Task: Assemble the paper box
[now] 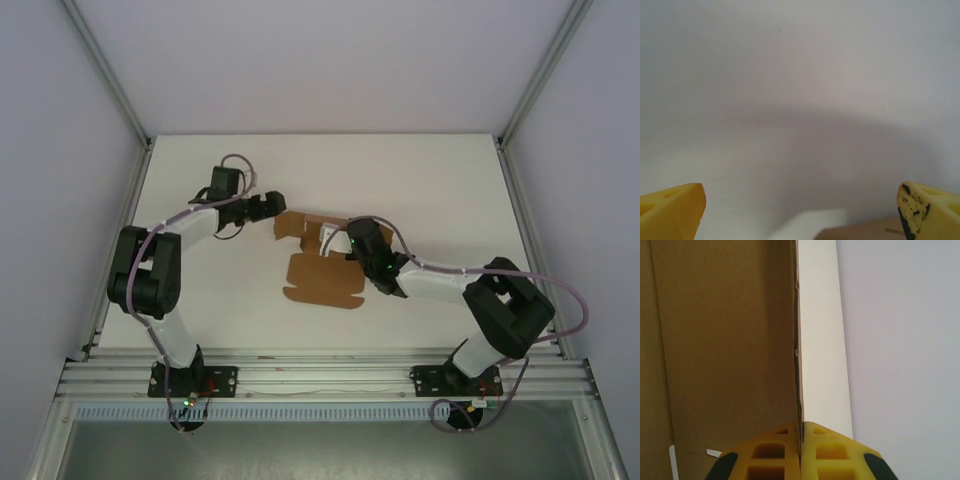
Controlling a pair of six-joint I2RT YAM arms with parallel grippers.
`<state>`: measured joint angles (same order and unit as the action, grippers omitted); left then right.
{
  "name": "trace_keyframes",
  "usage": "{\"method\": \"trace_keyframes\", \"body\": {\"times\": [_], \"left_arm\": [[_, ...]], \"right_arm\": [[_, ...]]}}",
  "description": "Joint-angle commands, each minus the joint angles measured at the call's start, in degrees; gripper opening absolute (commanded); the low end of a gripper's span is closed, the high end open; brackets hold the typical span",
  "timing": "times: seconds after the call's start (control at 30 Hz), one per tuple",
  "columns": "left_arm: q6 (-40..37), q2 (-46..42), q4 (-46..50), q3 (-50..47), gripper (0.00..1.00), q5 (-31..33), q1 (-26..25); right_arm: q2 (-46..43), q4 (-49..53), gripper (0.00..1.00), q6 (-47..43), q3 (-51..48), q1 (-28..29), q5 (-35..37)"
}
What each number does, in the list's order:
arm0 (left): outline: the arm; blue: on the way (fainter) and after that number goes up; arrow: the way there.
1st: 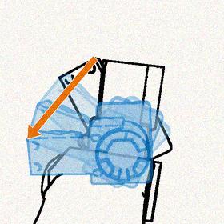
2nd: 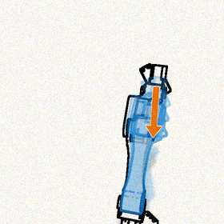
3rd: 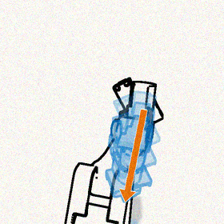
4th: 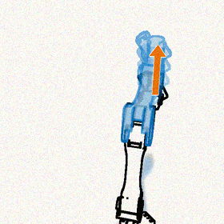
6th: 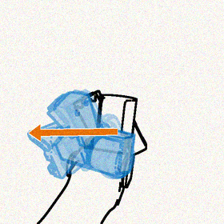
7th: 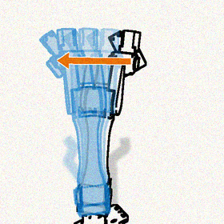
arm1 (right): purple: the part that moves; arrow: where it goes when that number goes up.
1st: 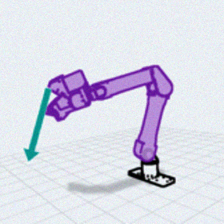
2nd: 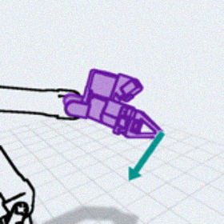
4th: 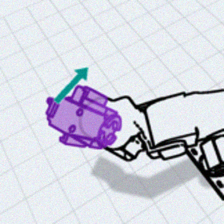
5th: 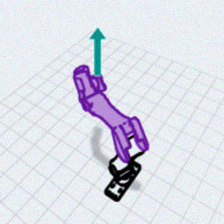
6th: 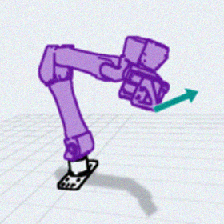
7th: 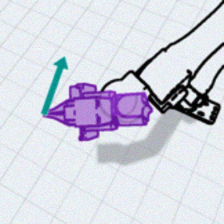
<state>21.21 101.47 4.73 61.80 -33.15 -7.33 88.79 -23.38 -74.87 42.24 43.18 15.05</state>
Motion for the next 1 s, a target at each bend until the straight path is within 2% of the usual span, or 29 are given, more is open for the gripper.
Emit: {"method": "trace_keyframes", "body": {"times": [0.0,0.1,0.23,0.57,0.77,0.97], "left_arm": [[-2.7,-1.9,-1.3,-3.1,0.86,-4.9,-2.7],[-1.5,-3.5,-4.0,-6.8,0.77,-6.7,-4.2],[1.7,-5.5,-10.2,-11.6,0.70,-9.5,-5.1],[-2.8,-7.0,-17.5,-15.8,0.66,-7.7,-8.7],[-7.2,-8.5,-20.4,-18.9,0.66,-1.7,-10.6],[-9.7,-10.7,-29.3,-23.8,0.66,-1.2,-12.6]], "right_arm": [[0.9,0.1,0.00,1.3,2.1,-0.6,1.2],[0.9,0.3,0.00,1.7,2.0,-0.7,0.8],[0.8,-1.1,0.00,1.0,1.3,-0.7,1.1],[1.4,-0.9,0.00,-2.5,0.4,-0.7,0.4],[2.5,-6.8,0.00,-6.7,-2.2,-0.4,1.0],[3.0,-10.1,0.00,-10.5,-3.5,1.5,0.2]]}}
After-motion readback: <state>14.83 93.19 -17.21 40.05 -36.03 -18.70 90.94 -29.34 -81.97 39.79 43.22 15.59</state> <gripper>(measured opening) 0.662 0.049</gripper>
